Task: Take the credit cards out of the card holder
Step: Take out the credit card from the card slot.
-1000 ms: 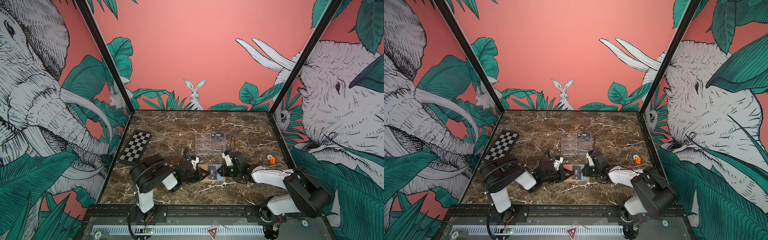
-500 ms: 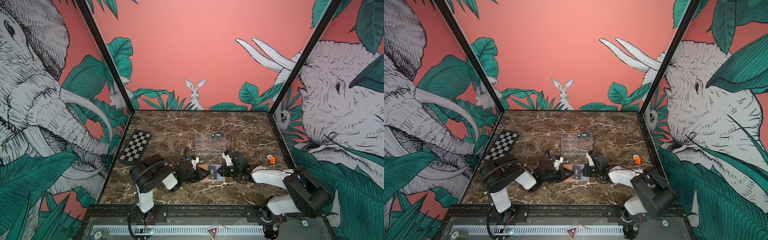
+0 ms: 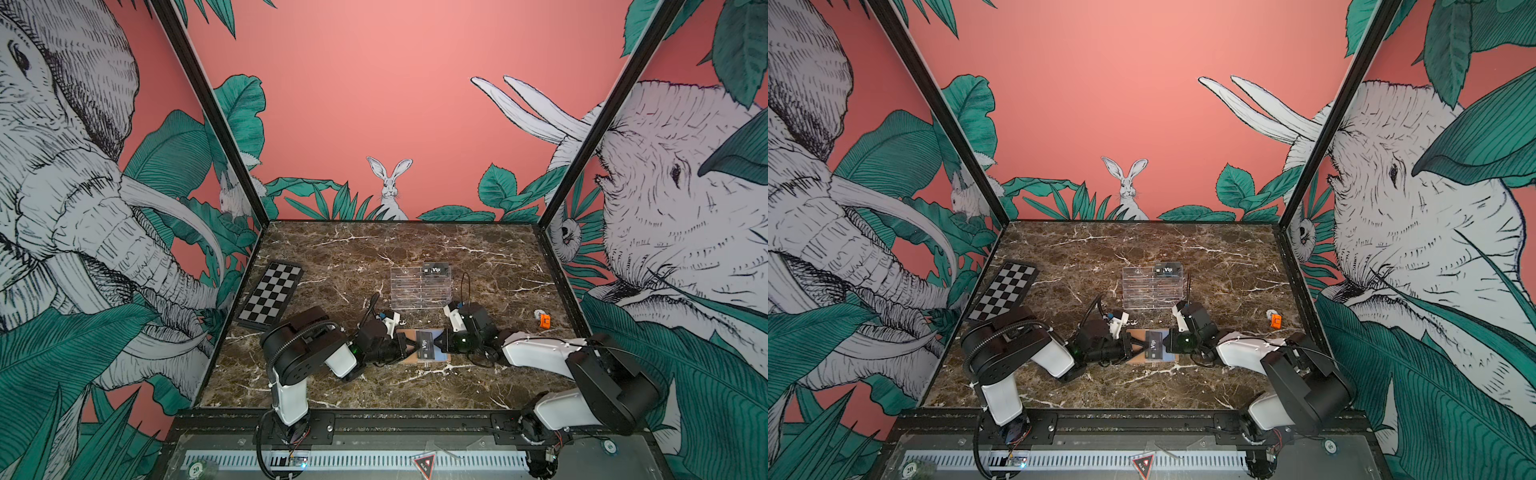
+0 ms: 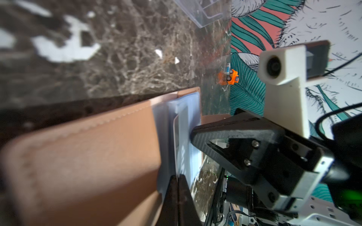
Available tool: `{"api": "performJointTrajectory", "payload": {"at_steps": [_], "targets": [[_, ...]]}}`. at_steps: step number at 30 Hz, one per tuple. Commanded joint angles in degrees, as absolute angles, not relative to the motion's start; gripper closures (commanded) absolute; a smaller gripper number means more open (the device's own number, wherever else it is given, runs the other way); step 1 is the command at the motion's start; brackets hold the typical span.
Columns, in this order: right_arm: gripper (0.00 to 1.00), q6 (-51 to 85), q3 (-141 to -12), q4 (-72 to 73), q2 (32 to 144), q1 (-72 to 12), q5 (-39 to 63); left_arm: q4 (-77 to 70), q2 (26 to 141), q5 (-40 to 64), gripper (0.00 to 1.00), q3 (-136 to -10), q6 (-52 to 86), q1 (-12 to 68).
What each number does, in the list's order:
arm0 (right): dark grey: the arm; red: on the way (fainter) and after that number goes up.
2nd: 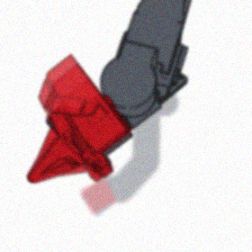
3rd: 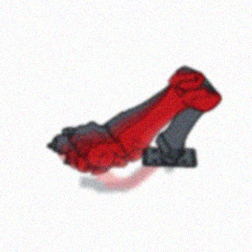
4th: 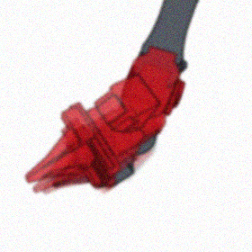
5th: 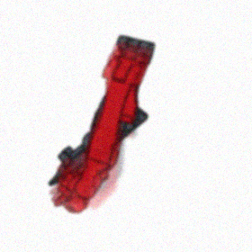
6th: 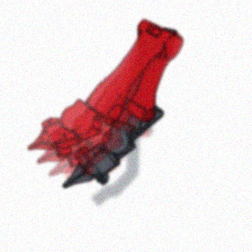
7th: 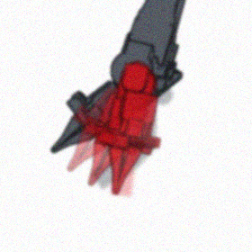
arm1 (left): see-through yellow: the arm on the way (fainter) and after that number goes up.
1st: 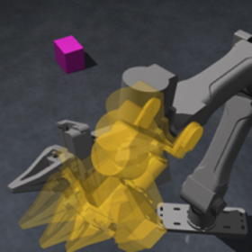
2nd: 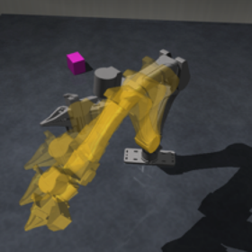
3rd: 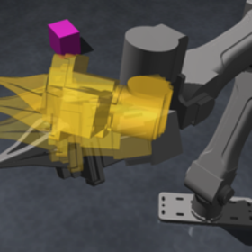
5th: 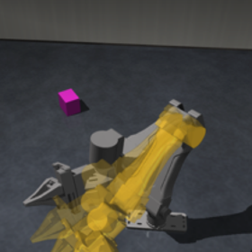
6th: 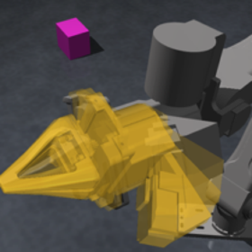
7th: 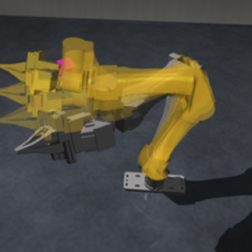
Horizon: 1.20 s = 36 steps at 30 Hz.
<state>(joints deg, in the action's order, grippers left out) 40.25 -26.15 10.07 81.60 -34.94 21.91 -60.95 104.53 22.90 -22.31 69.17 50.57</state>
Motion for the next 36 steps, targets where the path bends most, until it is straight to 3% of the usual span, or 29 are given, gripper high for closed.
{"api": "performJointTrajectory", "payload": {"at_steps": [1,19,36], "targets": [[1.0,39.29,-25.67,5.91,83.26,-35.24,19.99,-58.44,103.7,22.37,1.0,-21.93,67.9,50.28],[1.0,38.91,-25.58,4.8,82.26,-35.24,19.18,-49.51,92.65,21.8,1.0,-18.71,63.95,47.12],[1.0,38.85,-26.34,5.71,76.9,-35.24,19.33,-23.14,77.53,19.58,1.0,-24.99,49.82,46.6]]}}
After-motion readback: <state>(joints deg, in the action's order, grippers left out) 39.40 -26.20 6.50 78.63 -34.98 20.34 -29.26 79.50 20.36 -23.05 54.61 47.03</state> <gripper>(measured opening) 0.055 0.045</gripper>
